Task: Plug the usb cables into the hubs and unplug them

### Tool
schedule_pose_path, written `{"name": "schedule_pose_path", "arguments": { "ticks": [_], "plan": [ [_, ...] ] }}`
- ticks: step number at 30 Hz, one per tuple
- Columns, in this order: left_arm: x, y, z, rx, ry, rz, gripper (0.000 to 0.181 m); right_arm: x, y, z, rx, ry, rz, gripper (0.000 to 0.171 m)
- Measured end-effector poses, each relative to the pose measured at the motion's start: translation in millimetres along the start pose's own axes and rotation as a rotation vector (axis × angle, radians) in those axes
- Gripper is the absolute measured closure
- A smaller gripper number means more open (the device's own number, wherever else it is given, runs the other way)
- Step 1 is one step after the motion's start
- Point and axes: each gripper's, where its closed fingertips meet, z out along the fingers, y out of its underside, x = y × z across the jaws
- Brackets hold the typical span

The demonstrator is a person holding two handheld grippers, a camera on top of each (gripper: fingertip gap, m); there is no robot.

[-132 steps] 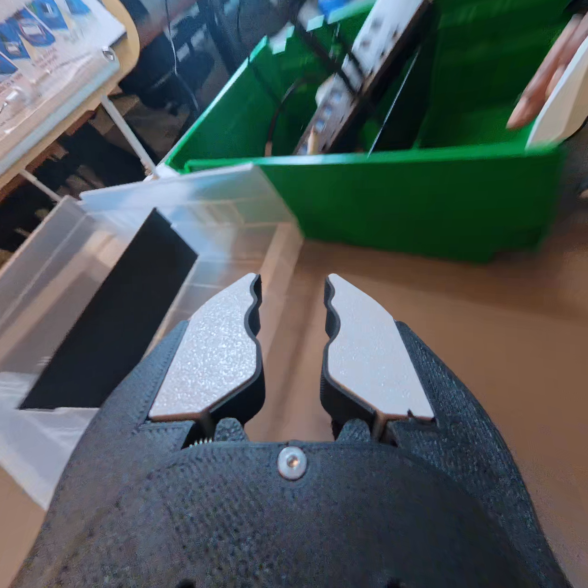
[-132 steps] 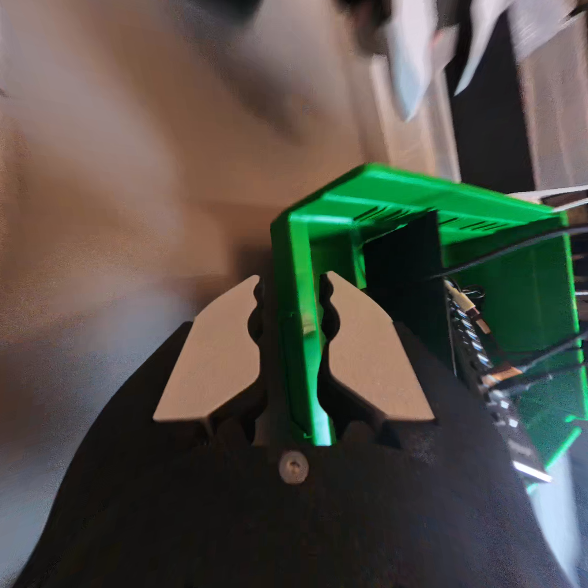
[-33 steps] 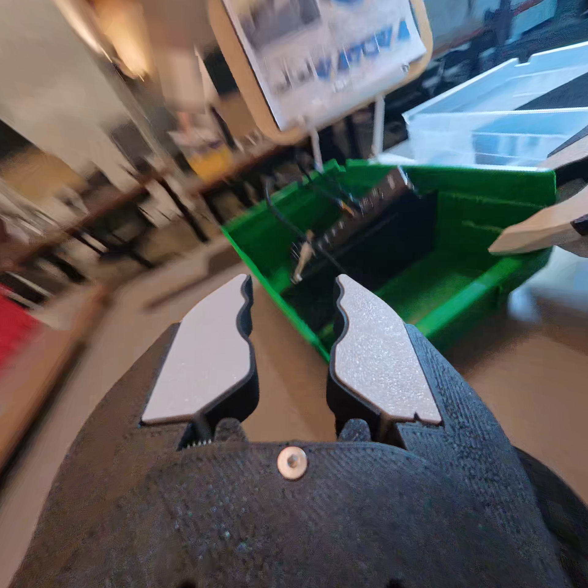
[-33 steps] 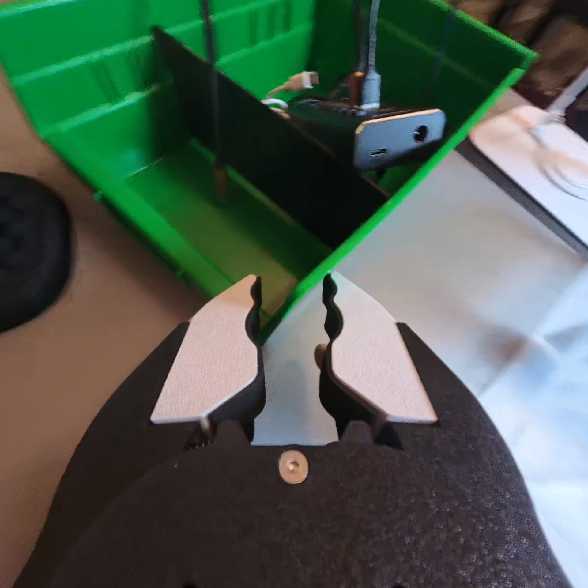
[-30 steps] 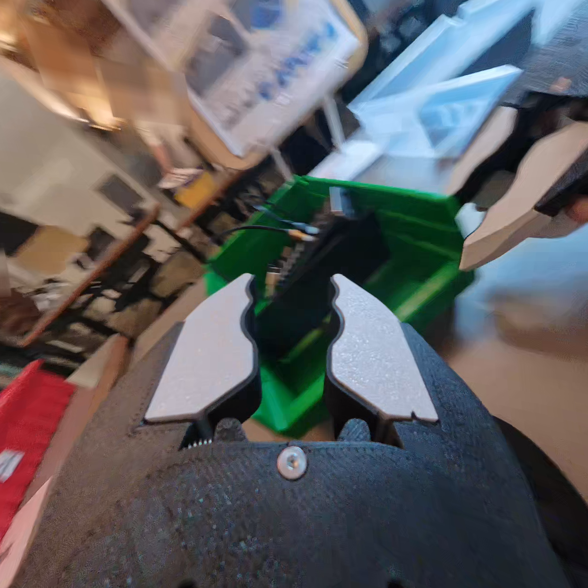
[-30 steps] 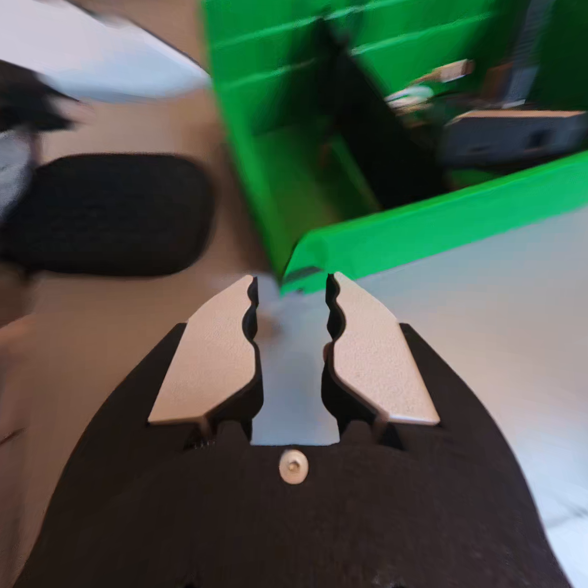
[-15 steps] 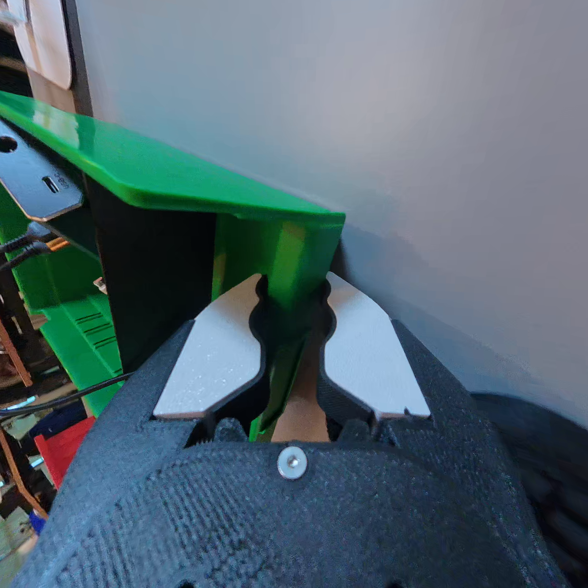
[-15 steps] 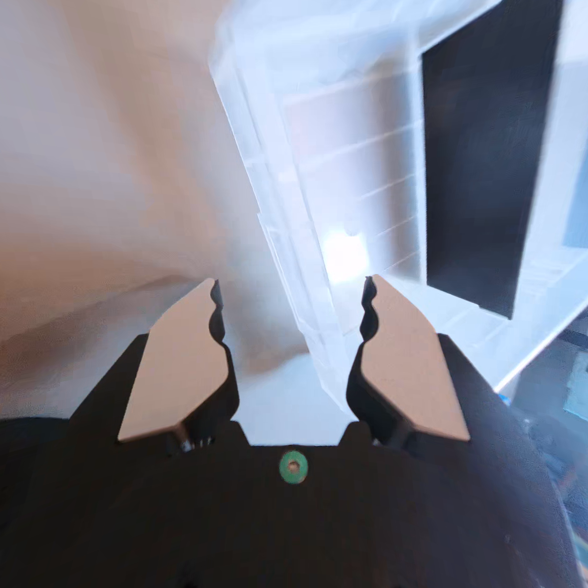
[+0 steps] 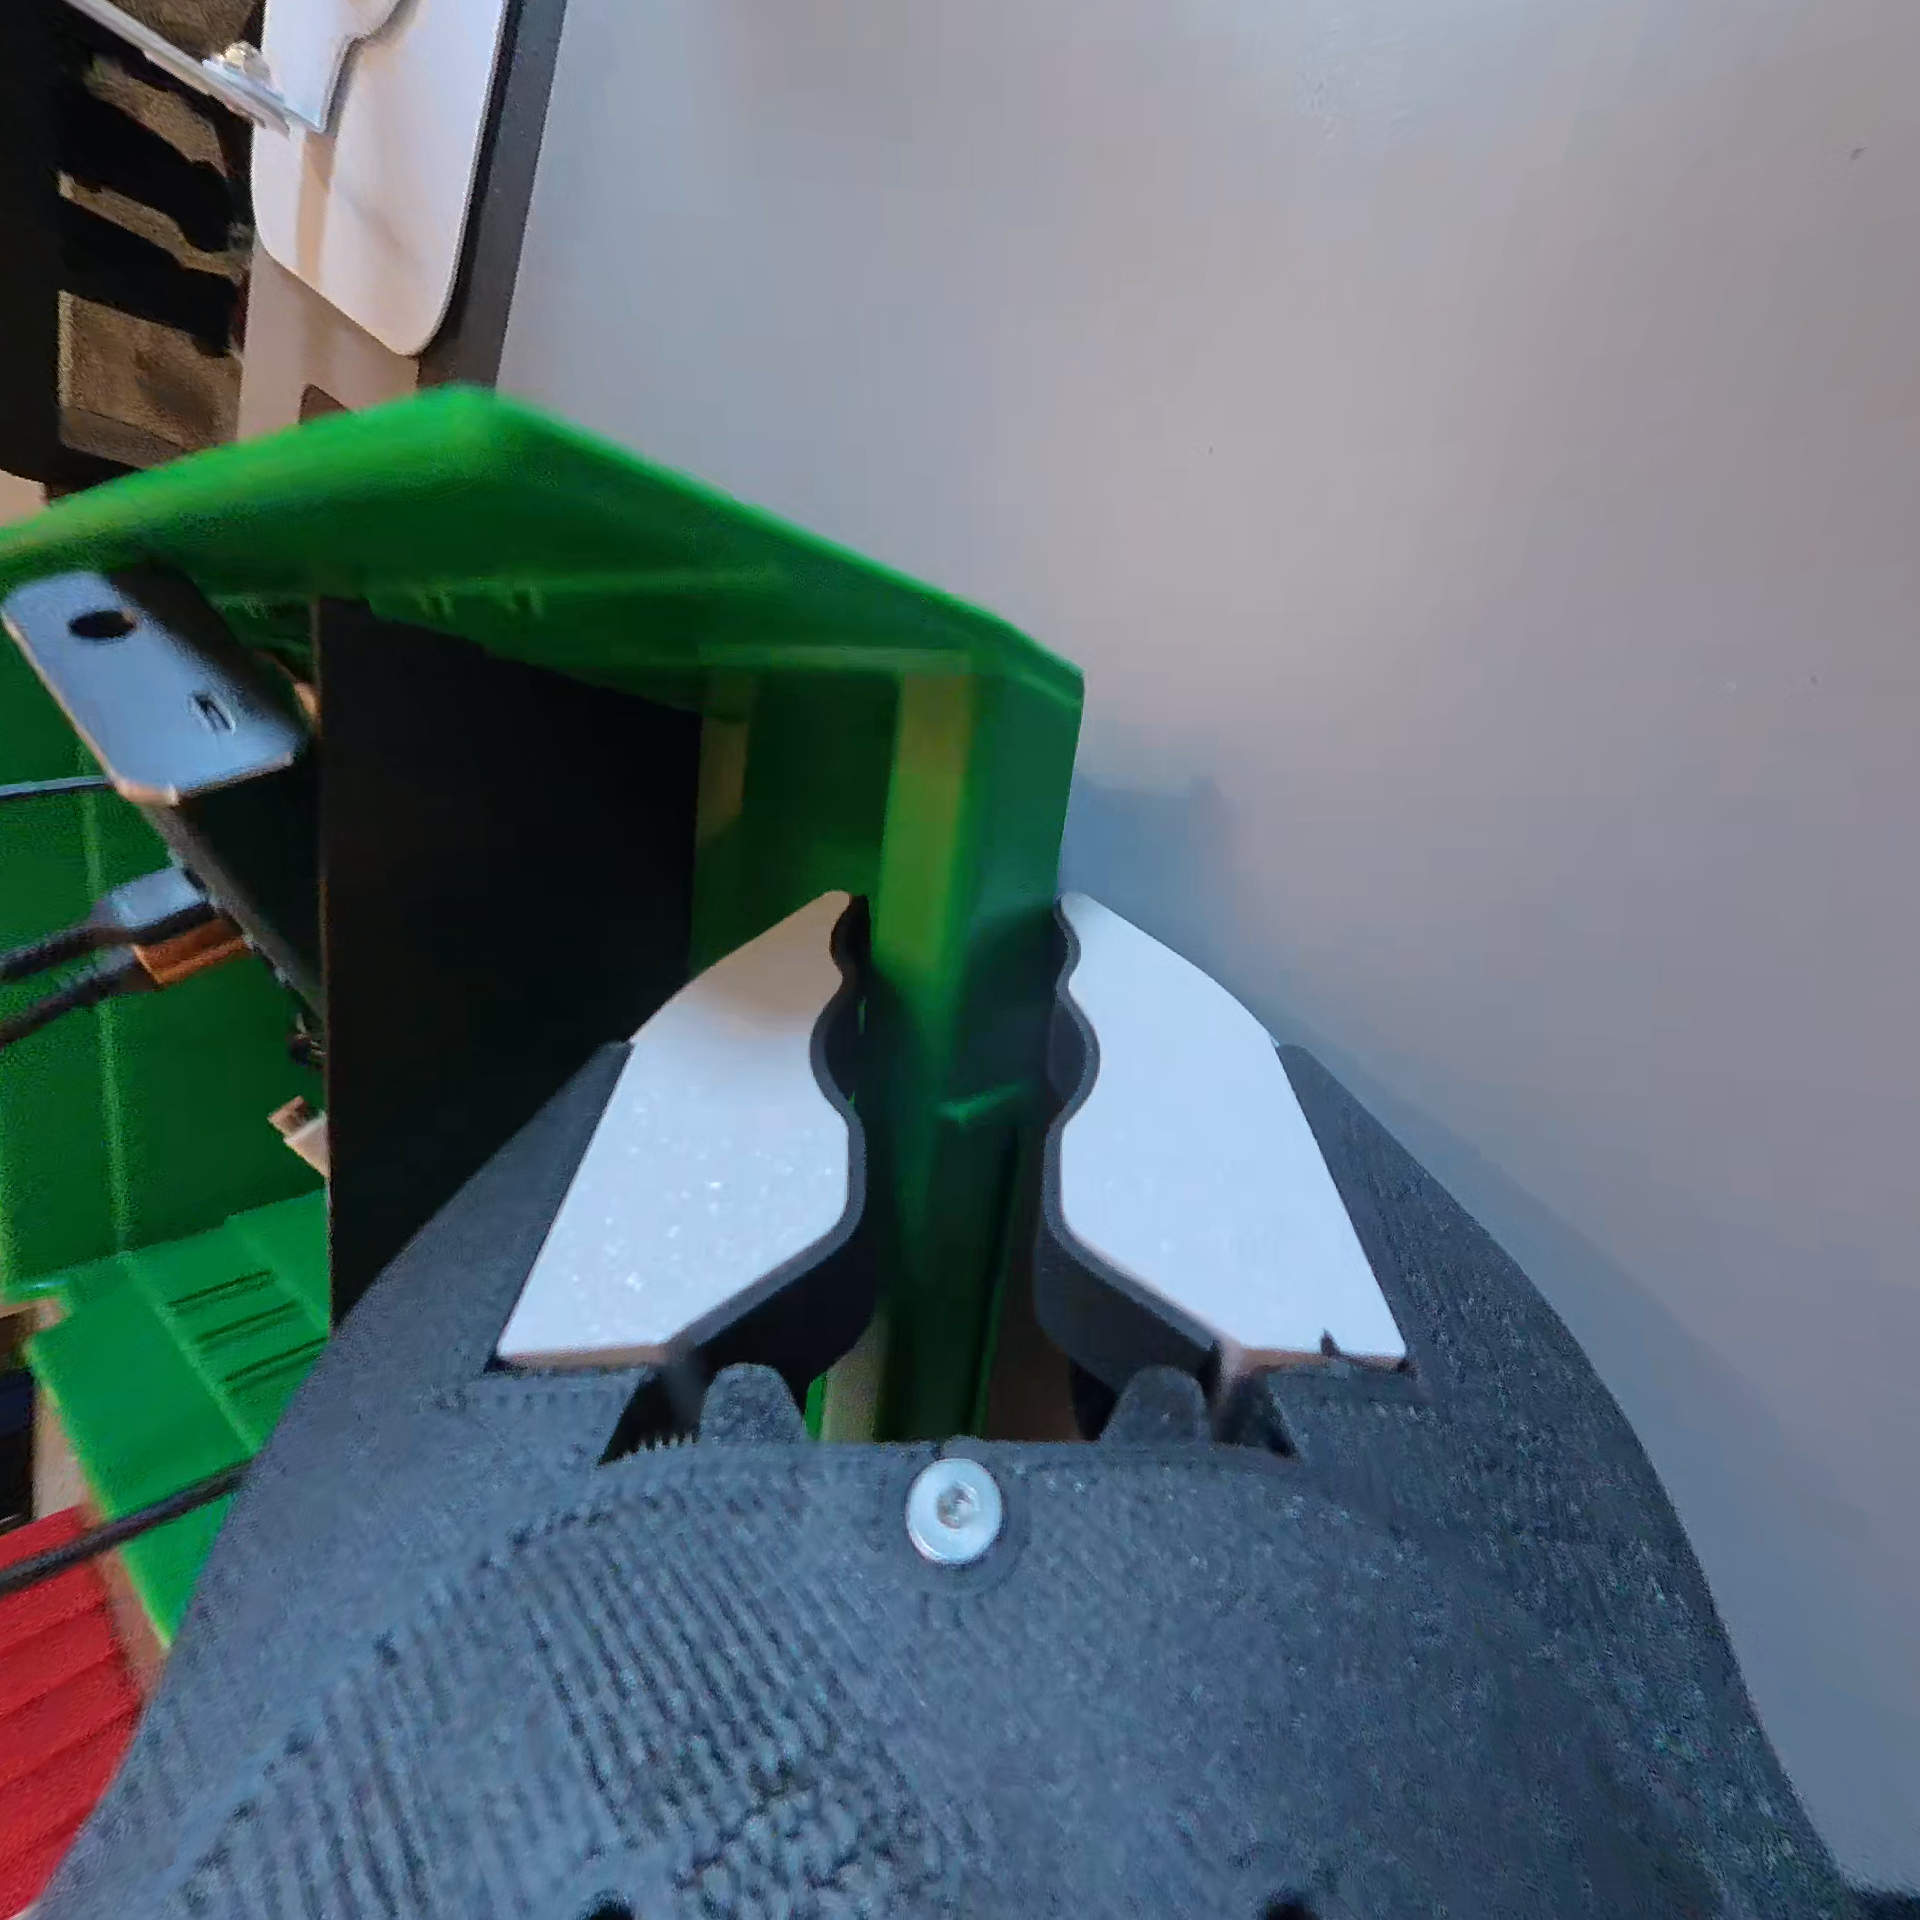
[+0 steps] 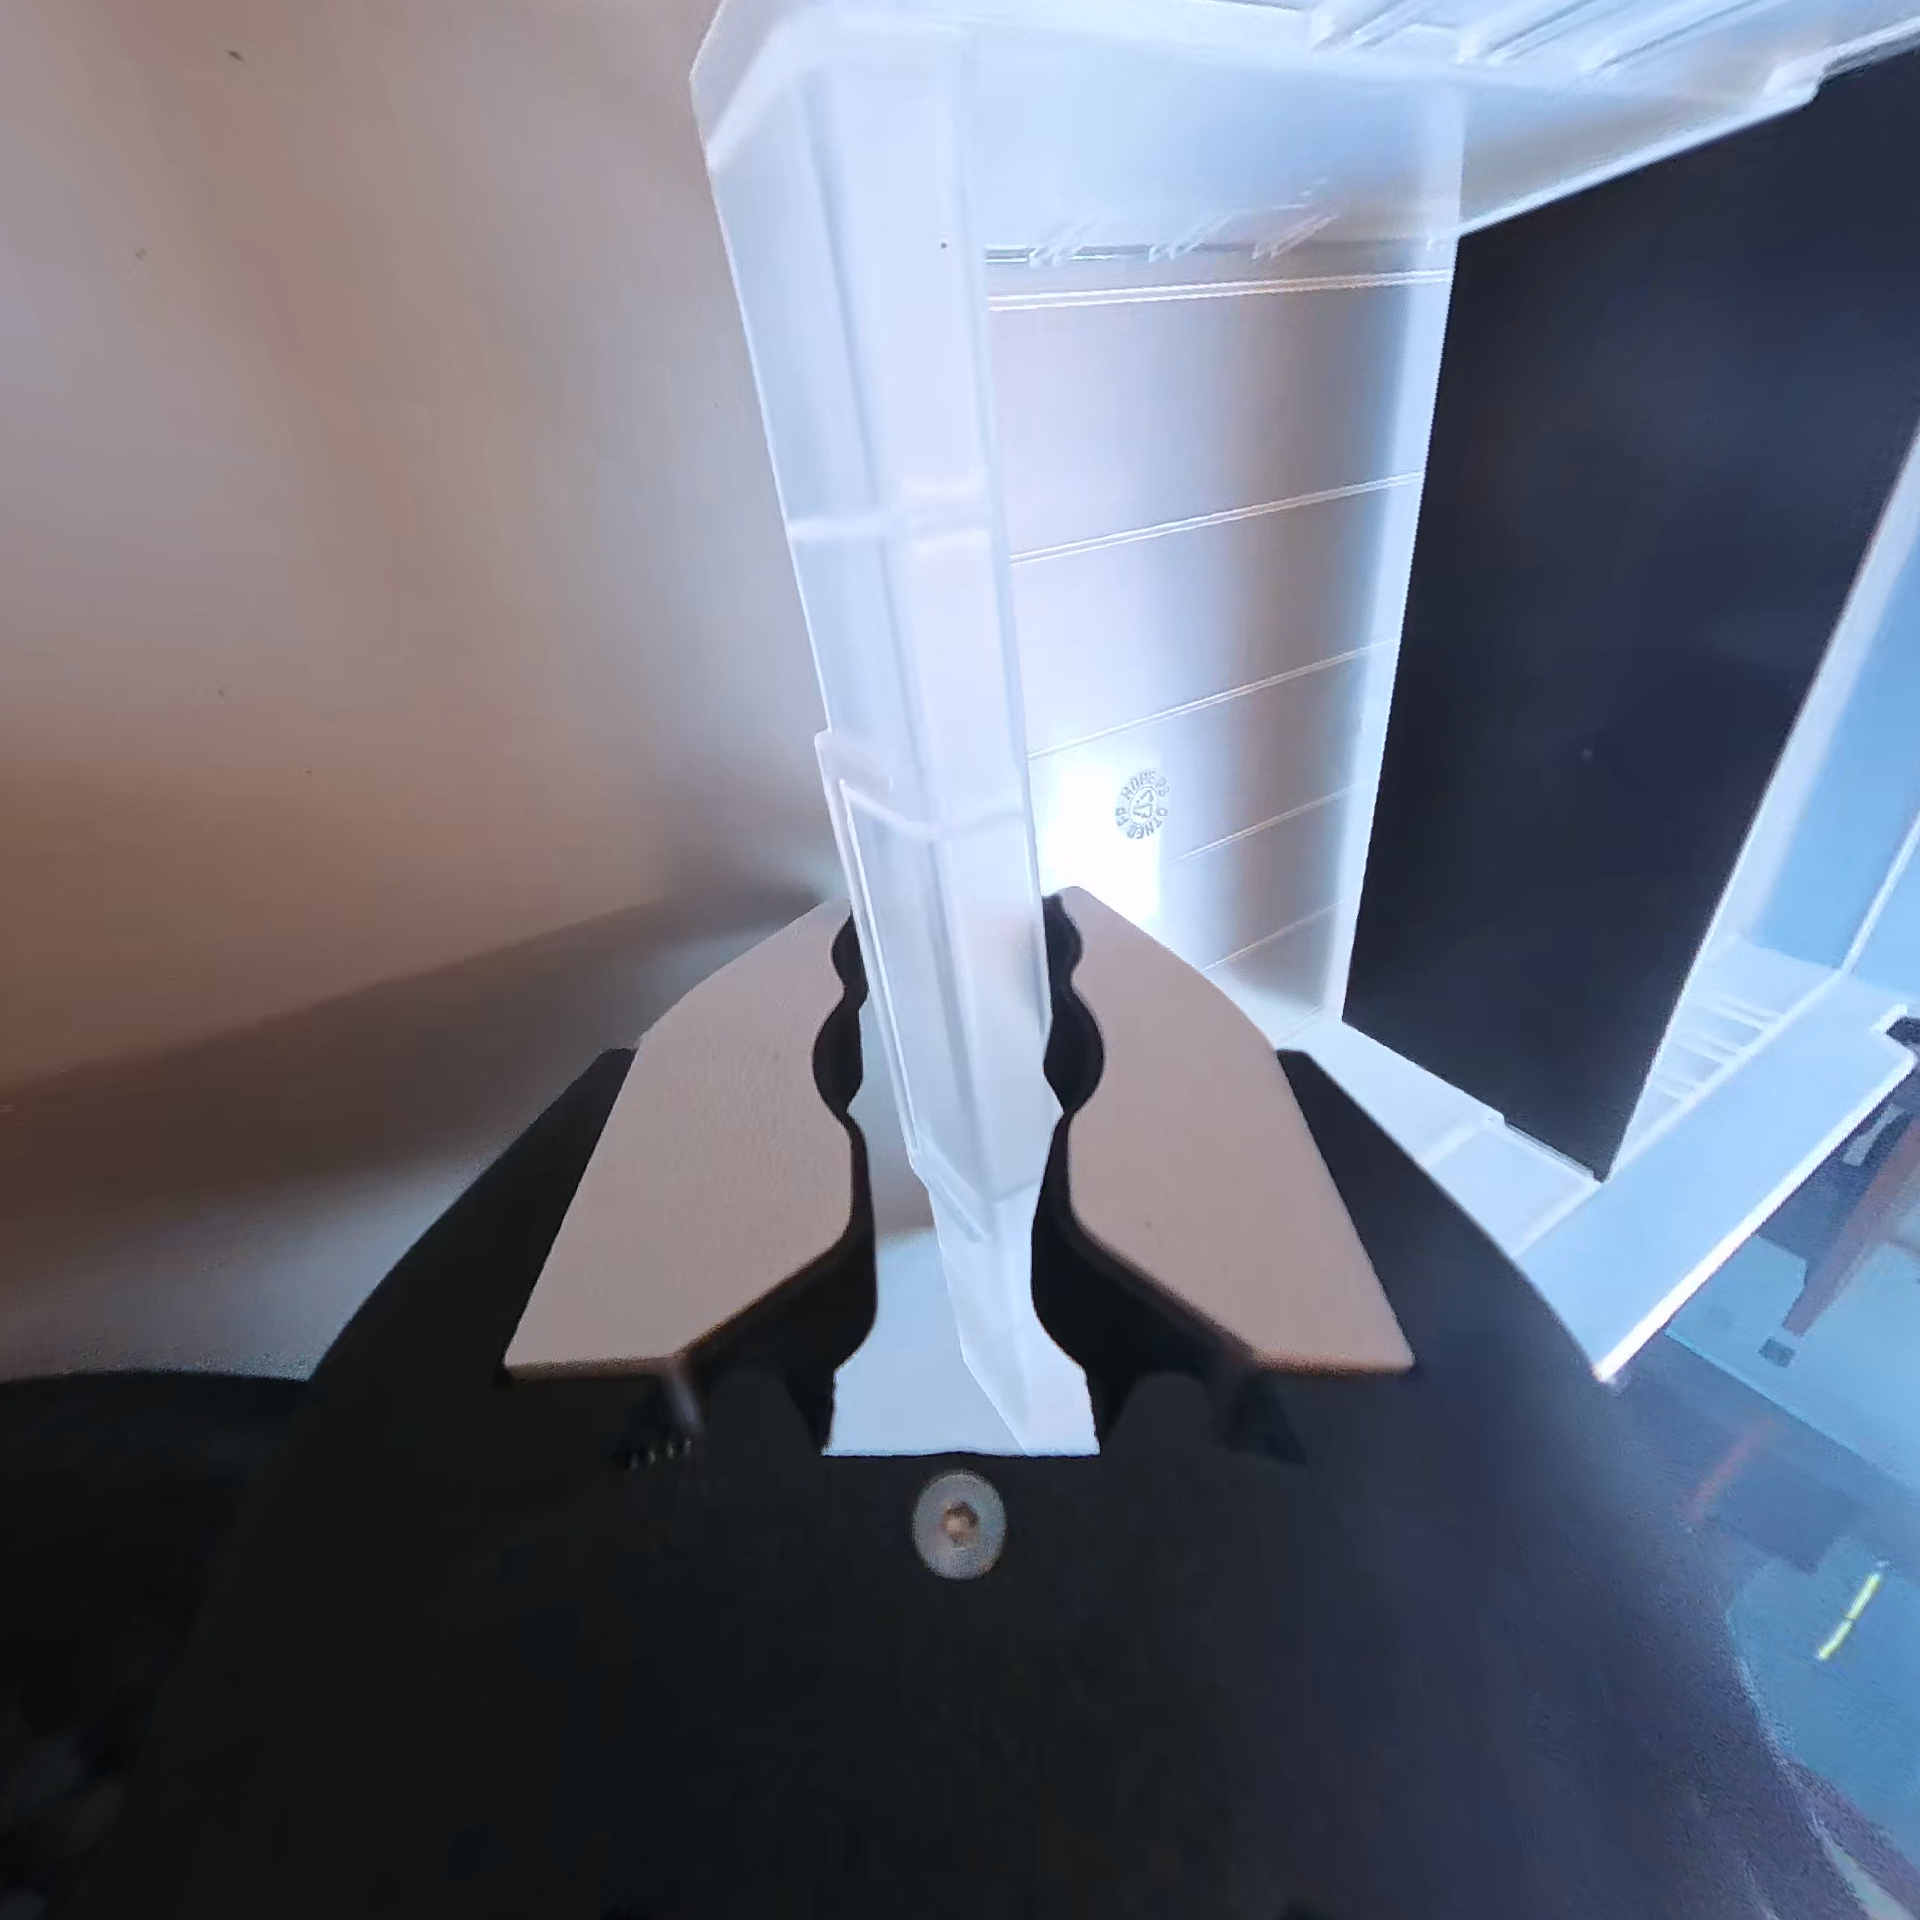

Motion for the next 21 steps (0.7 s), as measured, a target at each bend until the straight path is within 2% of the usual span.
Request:
{"name": "schedule_pose_path", "arguments": {
  "ticks": [3, 10, 14, 21],
  "plan": [
    [-5.5, 14.0, -7.6, 0.015, 0.017, -0.081, 0.138, 4.4, -4.5, 2.2, -0.002, 0.011, 0.039, 0.14],
    [-5.7, 19.1, -6.9, -0.021, 0.015, -0.147, 0.143, 28.5, -27.4, 20.3, 0.04, 0.056, 0.152, 0.14],
    [-7.5, 18.3, -4.1, -0.028, -0.002, -0.155, 0.147, 42.6, -23.6, 27.3, 0.077, 0.105, 0.191, 0.14],
    [-18.9, 26.6, -2.6, 0.014, -0.064, -0.173, 0.145, 44.9, -13.6, 24.9, 0.131, 0.192, 0.017, 0.141]
  ]
}}
